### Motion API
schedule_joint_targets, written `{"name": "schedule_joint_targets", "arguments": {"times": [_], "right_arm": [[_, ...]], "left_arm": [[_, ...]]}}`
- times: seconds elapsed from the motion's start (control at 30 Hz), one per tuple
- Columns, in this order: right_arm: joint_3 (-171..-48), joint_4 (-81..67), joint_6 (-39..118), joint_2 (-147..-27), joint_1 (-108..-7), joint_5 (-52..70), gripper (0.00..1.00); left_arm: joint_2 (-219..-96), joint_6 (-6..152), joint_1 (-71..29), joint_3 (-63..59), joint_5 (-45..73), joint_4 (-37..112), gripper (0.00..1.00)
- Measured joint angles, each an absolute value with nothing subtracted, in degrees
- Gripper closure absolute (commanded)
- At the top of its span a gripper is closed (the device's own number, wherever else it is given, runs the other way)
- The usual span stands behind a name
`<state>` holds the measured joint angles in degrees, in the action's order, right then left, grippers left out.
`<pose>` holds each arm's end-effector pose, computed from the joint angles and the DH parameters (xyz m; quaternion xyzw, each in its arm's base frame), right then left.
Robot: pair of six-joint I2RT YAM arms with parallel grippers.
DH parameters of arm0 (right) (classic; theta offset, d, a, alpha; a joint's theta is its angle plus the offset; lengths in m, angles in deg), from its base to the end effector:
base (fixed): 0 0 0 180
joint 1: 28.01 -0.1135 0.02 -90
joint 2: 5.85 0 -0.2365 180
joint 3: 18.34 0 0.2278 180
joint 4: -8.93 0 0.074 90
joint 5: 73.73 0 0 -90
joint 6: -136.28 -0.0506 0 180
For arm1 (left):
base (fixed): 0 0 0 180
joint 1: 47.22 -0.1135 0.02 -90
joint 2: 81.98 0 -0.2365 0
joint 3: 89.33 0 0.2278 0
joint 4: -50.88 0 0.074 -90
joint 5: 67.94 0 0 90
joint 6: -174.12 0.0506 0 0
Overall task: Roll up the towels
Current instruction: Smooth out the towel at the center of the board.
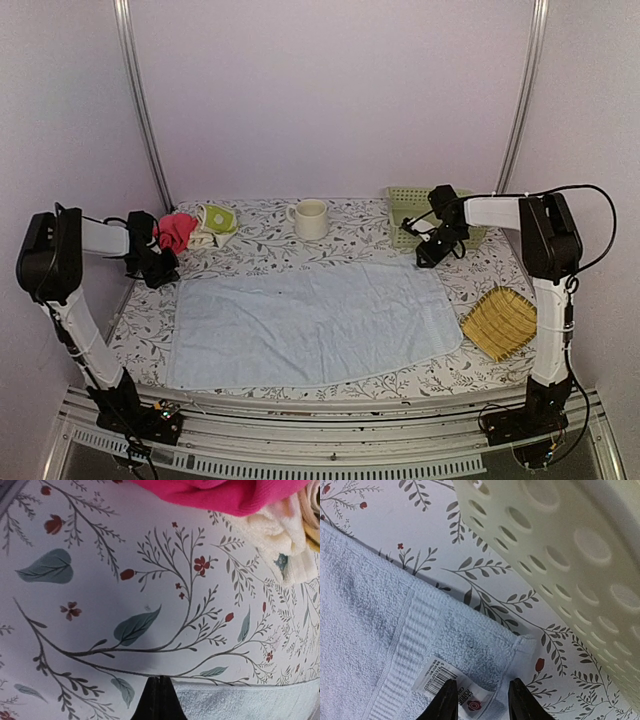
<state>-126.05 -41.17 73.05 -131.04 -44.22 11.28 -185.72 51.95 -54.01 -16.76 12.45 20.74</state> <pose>0.4031 0.1218 0.1233 -0.3669 0.9088 0.0246 0.1973 0.3292 0.0307 0.1166 -0.3024 0.9171 -0.1334 0.2230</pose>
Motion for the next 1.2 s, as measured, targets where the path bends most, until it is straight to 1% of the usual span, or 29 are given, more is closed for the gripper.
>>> {"name": "schedule_joint_targets", "arguments": {"times": [0.13,0.23,0.3,0.4,0.43,0.47,0.5,0.57,0.67,0.77,1.0,1.2], "right_arm": [[-127.1,-42.5,72.9,-130.9,-44.6,11.1,0.59],[-126.4,-44.3,72.8,-128.9,-44.6,9.0,0.58],[-124.3,-45.8,73.0,-124.8,-44.6,6.6,0.57],[-119.5,-46.7,74.0,-116.2,-44.7,3.4,0.57],[-117.7,-46.8,74.3,-112.9,-44.9,2.3,0.58],[-115.9,-47.0,74.7,-110.0,-45.1,1.4,0.58],[-114.3,-47.0,75.1,-107.7,-45.4,0.6,0.58],[-111.3,-46.8,76.0,-104.9,-46.3,-0.3,0.58],[-106.2,-46.8,77.2,-103.8,-48.2,-1.9,0.58],[-102.1,-47.3,78.1,-103.8,-49.4,-3.5,0.59],[-100.7,-46.8,79.6,-104.0,-49.6,-3.8,0.59],[-100.5,-45.3,80.4,-105.5,-49.6,-3.6,0.60]], "left_arm": [[-181.7,51.5,-55.2,-16.8,12.7,19.5,1.00],[-177.5,51.3,-55.1,-16.8,10.2,18.4,0.98],[-173.9,51.3,-53.5,-17.4,7.9,17.5,0.96],[-168.7,52.5,-48.1,-18.9,6.0,15.9,0.92],[-167.1,52.9,-45.9,-19.6,5.5,15.3,0.92],[-165.7,53.4,-44.0,-20.6,4.9,14.9,0.95],[-164.8,53.9,-42.9,-21.7,4.3,14.9,1.00],[-163.6,54.2,-42.0,-24.6,3.7,14.8,1.00],[-165.1,53.9,-43.7,-27.8,3.5,14.9,1.00],[-169.4,53.5,-45.7,-27.6,3.5,15.3,1.00],[-181.7,53.7,-47.3,-17.9,6.4,15.4,1.00],[-187.8,54.1,-52.8,-14.4,7.8,14.4,1.00]]}}
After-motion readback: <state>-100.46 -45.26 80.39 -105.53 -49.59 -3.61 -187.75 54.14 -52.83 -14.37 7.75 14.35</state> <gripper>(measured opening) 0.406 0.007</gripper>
